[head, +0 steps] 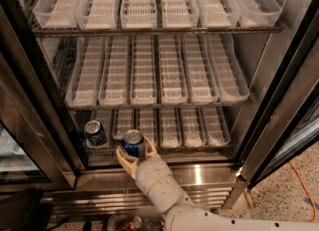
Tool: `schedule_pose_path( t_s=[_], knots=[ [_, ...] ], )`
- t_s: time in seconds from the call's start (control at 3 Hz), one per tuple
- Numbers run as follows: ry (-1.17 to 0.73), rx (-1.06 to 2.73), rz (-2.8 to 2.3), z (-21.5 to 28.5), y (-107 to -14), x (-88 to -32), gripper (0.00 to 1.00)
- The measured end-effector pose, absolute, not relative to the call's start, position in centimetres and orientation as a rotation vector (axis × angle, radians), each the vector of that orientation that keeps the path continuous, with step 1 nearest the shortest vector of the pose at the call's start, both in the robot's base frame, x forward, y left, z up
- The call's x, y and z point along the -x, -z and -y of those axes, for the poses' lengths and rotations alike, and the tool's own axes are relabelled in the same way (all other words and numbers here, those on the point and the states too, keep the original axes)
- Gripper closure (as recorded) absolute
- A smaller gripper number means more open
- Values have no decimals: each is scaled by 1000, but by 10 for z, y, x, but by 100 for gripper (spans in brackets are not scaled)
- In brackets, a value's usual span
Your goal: Pick pepsi can from bottom shelf of fridge
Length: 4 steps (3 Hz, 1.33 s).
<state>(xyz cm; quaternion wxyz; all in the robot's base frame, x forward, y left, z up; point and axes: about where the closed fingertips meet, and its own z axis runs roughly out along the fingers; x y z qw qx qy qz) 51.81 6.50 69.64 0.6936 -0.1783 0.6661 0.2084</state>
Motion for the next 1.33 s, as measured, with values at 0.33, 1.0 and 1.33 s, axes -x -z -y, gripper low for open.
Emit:
schedule_pose_path(
  t_s=[0.33,1.0,1.33],
  knots=[
    [-545,440,-1498,-58,-706,-522,100],
    [-645,613,-1608,-72,-704,-501,100],
    [-647,613,-1609,-73,-704,-501,100]
  ],
)
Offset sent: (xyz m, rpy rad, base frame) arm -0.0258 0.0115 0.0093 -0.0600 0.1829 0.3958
